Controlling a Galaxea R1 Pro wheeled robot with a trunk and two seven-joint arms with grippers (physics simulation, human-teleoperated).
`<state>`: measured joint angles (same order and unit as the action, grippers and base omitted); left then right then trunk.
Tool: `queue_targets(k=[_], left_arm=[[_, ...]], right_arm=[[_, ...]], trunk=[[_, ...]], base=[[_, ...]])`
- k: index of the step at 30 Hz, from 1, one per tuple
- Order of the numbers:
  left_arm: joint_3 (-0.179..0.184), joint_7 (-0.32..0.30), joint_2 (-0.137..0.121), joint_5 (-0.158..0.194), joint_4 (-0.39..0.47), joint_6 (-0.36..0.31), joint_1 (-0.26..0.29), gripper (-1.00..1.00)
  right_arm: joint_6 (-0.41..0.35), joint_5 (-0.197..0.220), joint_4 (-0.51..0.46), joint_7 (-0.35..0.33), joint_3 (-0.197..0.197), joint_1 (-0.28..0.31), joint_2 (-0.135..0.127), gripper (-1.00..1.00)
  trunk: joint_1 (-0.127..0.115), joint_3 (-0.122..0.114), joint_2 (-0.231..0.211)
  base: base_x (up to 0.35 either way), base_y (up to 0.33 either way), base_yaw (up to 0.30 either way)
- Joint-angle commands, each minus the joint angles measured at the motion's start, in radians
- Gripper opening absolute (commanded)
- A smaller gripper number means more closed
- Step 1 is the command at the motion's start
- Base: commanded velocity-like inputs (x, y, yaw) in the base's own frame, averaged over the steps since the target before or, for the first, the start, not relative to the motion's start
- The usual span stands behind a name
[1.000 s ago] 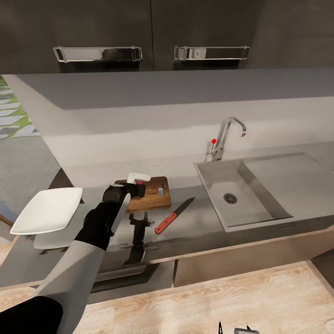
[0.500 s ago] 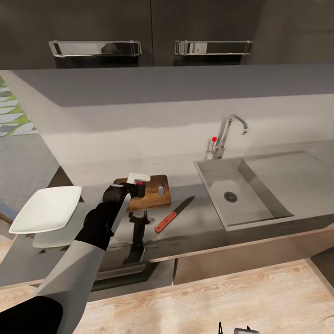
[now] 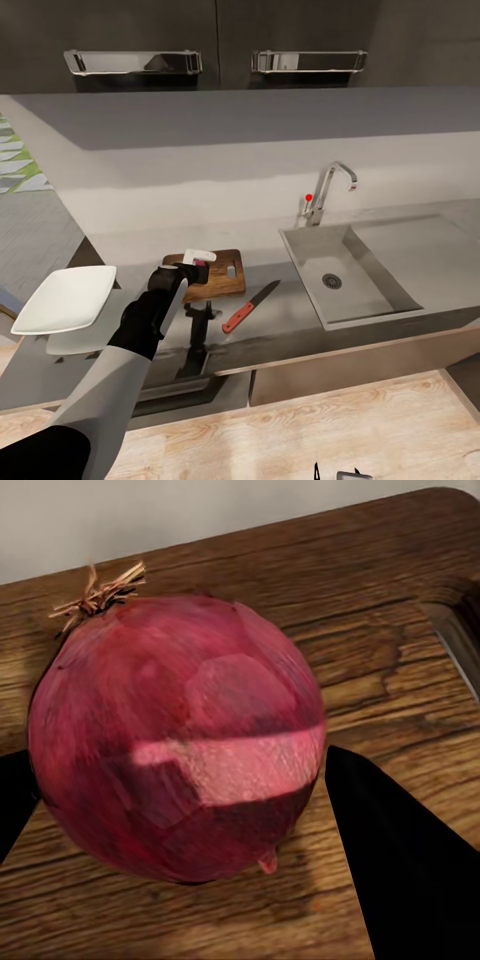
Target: In the kitchen, take the Vidalia onion out of the sink, dice it on the chopping board with the paring knife, put the diced onion into the bowl on the countertop, then place both the paring knife and the chopping board into the sink.
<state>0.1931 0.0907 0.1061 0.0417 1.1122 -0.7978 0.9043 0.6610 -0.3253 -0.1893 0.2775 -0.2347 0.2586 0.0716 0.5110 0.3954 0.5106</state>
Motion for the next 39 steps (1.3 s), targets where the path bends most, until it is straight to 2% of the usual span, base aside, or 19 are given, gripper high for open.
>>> queue_targets(k=[1, 33, 34, 39], left_arm=[[0.002, 0.006, 0.000, 0.004, 0.000, -0.005, 0.001, -1.00], [0.002, 0.006, 0.000, 0.004, -0.011, -0.005, 0.001, -1.00], [0.002, 0.006, 0.000, 0.004, -0.009, -0.005, 0.001, 1.00], [0.002, 0.006, 0.000, 0.003, -0.005, -0.005, 0.001, 1.00]], right_arm=[[0.002, -0.011, 0.001, 0.007, -0.005, 0.001, 0.000, 1.00], [0.002, -0.011, 0.001, 0.006, -0.005, 0.001, 0.000, 1.00], [0.002, -0.011, 0.001, 0.006, -0.005, 0.001, 0.000, 1.00], [0.002, -0.011, 0.001, 0.006, -0.005, 0.001, 0.000, 1.00]], trunk=[[0.000, 0.002, 0.001], [0.000, 0.015, 0.001], [0.000, 0.015, 0.001], [0.000, 0.015, 0.001]], base=[[0.000, 0.000, 0.000], [0.000, 0.000, 0.000], [0.000, 0.000, 0.000], [0.000, 0.000, 0.000]])
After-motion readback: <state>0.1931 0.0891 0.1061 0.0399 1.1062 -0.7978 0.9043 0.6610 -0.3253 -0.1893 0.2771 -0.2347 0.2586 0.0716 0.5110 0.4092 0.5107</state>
